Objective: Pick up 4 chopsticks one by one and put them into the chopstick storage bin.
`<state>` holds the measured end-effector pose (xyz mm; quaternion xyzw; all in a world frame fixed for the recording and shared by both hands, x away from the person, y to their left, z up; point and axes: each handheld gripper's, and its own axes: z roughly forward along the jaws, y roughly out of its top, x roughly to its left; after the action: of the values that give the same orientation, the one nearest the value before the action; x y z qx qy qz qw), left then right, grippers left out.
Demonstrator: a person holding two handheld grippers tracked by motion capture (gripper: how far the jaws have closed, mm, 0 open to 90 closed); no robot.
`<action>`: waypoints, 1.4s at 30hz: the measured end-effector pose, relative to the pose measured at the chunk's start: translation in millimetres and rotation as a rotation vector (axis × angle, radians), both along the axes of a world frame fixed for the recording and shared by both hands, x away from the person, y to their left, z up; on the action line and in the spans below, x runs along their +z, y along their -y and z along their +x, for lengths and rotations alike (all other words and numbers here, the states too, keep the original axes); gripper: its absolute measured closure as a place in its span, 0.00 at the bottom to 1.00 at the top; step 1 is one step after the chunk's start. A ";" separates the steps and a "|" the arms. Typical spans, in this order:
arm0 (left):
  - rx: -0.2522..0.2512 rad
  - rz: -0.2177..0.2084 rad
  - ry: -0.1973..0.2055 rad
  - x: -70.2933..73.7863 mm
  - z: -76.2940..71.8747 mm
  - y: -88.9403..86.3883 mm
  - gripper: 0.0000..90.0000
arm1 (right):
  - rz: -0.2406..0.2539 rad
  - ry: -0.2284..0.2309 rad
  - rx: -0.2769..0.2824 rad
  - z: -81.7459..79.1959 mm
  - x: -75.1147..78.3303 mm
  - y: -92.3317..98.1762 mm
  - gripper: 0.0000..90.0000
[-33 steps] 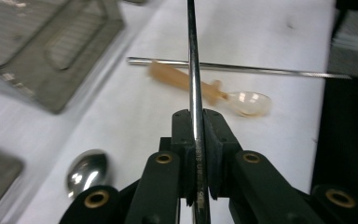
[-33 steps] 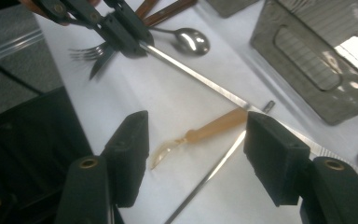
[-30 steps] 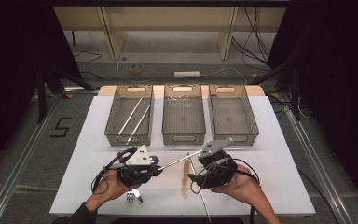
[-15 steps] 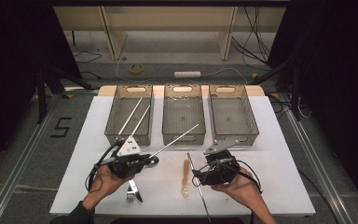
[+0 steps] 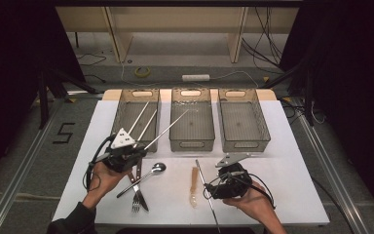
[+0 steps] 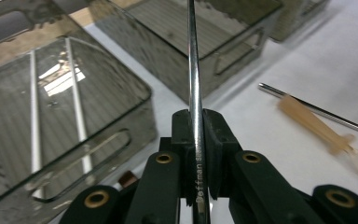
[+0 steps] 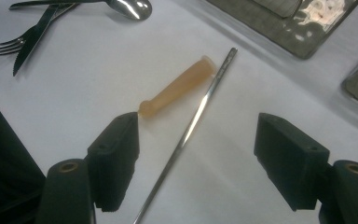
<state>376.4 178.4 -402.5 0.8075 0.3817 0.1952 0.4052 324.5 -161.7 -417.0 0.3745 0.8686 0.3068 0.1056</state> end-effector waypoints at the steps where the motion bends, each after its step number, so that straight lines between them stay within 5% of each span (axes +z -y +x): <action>1: 0.010 -0.006 -0.001 0.5 2.9 -2.1 0.93 | 0.001 0.002 -0.003 -0.6 -0.8 0.5 0.35; 17: 0.162 -0.033 0.000 2.9 41.9 -27.1 0.93 | 0.004 -0.003 -0.006 -5.3 -9.3 2.7 0.33; 27: 0.244 -0.047 -0.035 -5.1 64.5 -38.6 0.93 | 0.010 0.000 -0.009 -6.4 -10.4 3.4 0.33; 42: 0.309 -0.001 -0.088 -12.8 86.5 -43.5 0.92 | 0.012 -0.001 0.000 -7.9 -10.0 4.1 0.32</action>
<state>462.9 221.9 -415.3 0.7466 0.5190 0.2195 0.3538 316.6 -165.8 -427.0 0.3750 0.8669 0.3117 0.1030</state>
